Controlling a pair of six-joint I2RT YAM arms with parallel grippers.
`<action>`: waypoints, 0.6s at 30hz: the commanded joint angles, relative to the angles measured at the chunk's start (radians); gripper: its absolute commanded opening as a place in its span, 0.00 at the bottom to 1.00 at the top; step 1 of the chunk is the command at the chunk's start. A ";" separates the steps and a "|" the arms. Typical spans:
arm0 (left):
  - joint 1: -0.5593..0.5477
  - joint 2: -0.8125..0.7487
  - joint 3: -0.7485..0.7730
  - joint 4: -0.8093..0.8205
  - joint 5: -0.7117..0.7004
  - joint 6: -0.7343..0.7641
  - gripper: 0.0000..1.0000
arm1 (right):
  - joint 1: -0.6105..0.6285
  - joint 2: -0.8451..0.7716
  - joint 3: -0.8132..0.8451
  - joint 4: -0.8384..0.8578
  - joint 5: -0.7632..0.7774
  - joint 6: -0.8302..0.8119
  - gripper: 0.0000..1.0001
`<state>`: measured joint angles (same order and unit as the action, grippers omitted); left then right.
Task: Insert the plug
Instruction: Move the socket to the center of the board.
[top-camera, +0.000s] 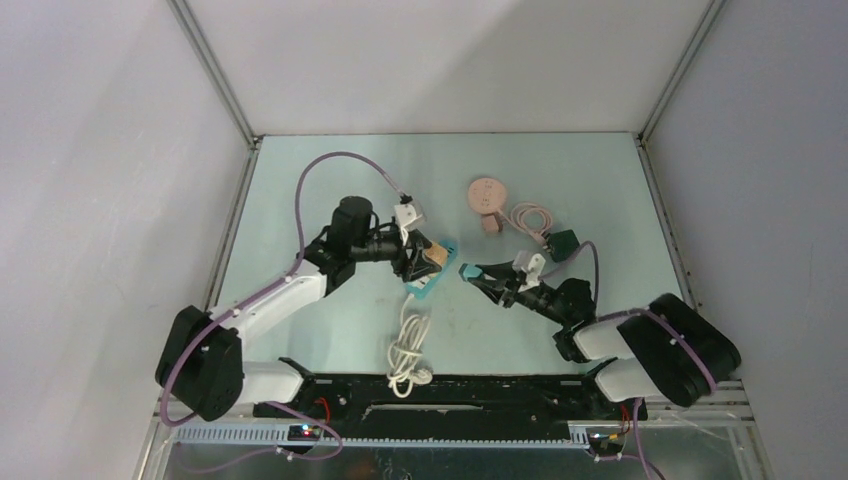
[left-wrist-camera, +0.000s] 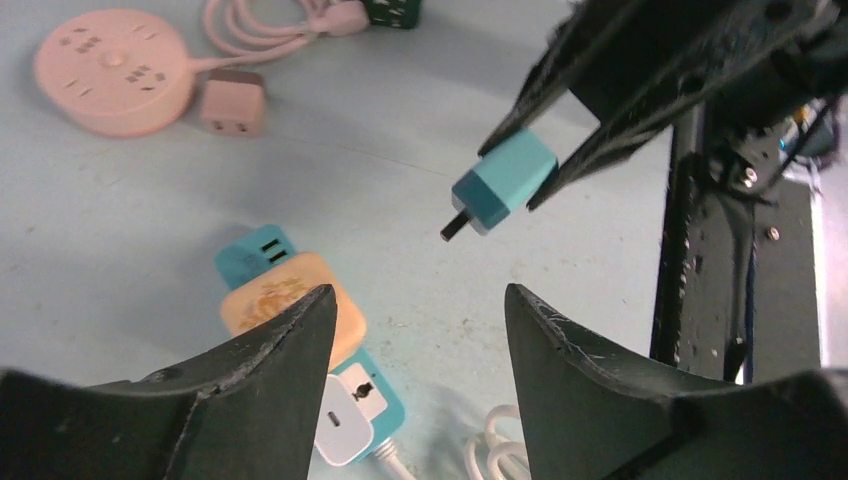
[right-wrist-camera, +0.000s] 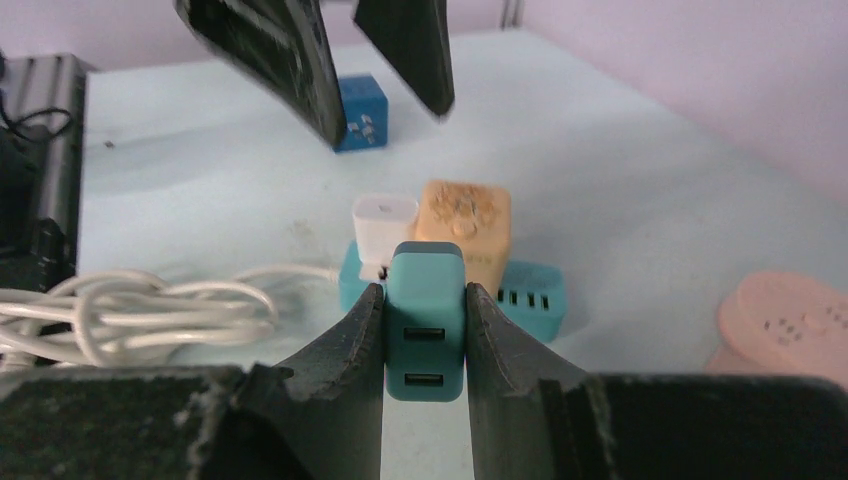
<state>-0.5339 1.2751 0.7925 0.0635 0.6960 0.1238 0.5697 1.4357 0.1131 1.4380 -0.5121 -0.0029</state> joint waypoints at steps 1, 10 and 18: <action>-0.039 0.009 0.064 -0.029 0.131 0.181 0.66 | -0.016 -0.128 -0.020 0.036 -0.091 0.023 0.00; -0.088 0.008 0.067 -0.016 0.127 0.253 0.65 | -0.021 -0.343 -0.001 -0.230 -0.144 -0.038 0.00; -0.147 -0.007 0.074 0.008 0.164 0.289 0.56 | -0.020 -0.397 0.005 -0.232 -0.208 -0.008 0.00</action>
<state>-0.6506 1.2869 0.7937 0.0360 0.8169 0.3676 0.5526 1.0599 0.0967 1.1965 -0.6792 -0.0154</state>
